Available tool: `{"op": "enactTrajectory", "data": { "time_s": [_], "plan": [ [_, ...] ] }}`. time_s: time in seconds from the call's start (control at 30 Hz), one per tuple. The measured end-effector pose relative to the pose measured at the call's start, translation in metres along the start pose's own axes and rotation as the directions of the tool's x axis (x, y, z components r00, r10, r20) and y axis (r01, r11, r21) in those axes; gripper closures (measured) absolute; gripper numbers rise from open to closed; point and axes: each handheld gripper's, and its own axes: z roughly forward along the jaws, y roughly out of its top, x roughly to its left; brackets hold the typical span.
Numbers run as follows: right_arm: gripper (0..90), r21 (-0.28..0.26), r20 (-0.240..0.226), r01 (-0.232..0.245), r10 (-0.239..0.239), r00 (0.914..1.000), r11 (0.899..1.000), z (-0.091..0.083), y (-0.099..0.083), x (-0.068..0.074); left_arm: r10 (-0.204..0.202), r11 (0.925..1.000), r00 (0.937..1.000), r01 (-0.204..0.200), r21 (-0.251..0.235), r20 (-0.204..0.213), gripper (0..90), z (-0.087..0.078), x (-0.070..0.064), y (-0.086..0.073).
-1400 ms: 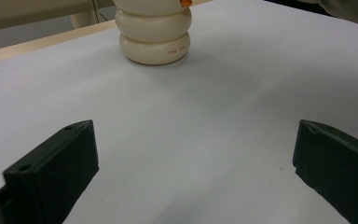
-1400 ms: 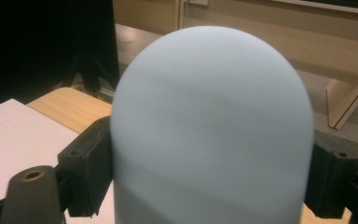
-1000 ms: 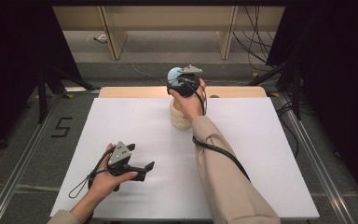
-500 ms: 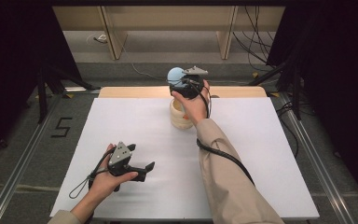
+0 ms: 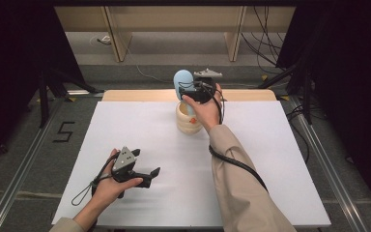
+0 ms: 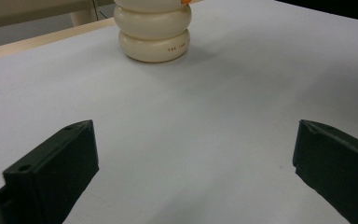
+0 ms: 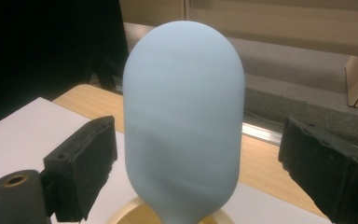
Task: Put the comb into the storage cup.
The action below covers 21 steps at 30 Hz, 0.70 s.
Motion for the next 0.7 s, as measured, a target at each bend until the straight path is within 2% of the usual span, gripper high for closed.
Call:
{"op": "enactTrajectory", "data": {
  "time_s": [0.13, 0.33, 0.5, 0.7],
  "plan": [
    [12.4, 0.003, -0.021, -0.027, 0.027, 0.9994, 1.0, -0.004, 0.0, 0.0, -0.001, 1.0, 1.0, 0.001, -0.002, 0.0, 0.0, 0.0, 0.0, 0.0],
    [12.4, 0.002, -0.031, -0.033, 0.033, 0.999, 0.999, -0.012, 0.0, -0.002, -0.002, 1.0, 1.0, 0.002, -0.003, -0.003, 0.0, -0.001, 0.0, 0.0],
    [12.4, 0.0, -0.057, -0.06, 0.06, 0.9966, 0.998, -0.02, -0.005, -0.006, -0.004, 1.0, 1.0, 0.004, -0.003, -0.003, 0.0, -0.001, 0.0, 0.0],
    [12.5, 0.001, -0.054, -0.061, 0.061, 0.9967, 0.998, -0.028, -0.008, -0.011, -0.003, 1.0, 1.0, 0.003, -0.003, -0.004, 0.0, 0.0, 0.0, 0.0]
  ]
}}
